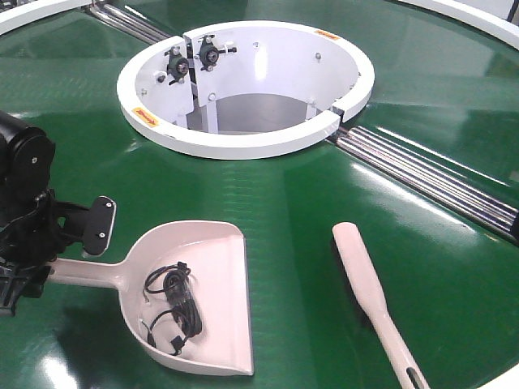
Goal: Clean and inspect green conveyor with broom and dustpan
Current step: 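Open the left gripper off the dustpan handle and withdraw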
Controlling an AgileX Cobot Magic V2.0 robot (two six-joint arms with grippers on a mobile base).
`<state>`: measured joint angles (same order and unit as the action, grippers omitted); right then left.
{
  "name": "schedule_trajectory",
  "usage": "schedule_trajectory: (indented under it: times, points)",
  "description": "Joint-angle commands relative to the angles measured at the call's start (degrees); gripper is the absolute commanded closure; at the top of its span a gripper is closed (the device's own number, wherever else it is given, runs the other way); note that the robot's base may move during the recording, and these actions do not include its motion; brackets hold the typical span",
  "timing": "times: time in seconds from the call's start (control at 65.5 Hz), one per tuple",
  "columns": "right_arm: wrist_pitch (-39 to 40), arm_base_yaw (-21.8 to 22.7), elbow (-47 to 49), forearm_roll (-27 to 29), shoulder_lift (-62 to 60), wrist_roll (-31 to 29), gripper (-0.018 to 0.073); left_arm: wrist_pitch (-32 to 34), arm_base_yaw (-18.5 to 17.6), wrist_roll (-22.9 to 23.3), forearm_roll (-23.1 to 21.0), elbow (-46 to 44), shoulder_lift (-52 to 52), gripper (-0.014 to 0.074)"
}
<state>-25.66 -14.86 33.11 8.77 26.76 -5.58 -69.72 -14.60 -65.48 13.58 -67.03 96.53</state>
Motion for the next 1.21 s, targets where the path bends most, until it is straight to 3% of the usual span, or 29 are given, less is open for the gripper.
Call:
schedule_trajectory:
  times: [0.0,0.351,0.534,0.732,0.977,1.19]
  points:
    - [4.53,0.25,1.40,0.09,0.20,-0.54,0.0569,0.21,-0.45,0.25,-0.58,-1.57,-2.04,0.0616]
    - [4.53,0.25,1.40,0.09,0.20,-0.54,0.0569,-1.29,-0.45,0.25,-0.52,-1.57,-2.11,0.0590]
    - [4.53,0.25,1.40,0.09,0.20,-0.54,0.0569,-1.29,-0.45,0.25,-0.58,-1.57,-2.23,0.0524]
    - [4.41,0.25,1.40,0.09,0.20,-0.54,0.0569,-1.69,-0.45,0.45,-1.01,-1.57,-2.23,0.0328]
    - [4.11,0.25,1.40,0.09,0.20,-0.54,0.0569,-1.55,-0.45,5.05,-0.98,-1.57,-2.27,0.0045]
    - [4.11,0.25,1.40,0.09,0.20,-0.54,0.0569,-0.52,-0.45,6.26,-0.35,-1.57,-4.31,-0.0010]
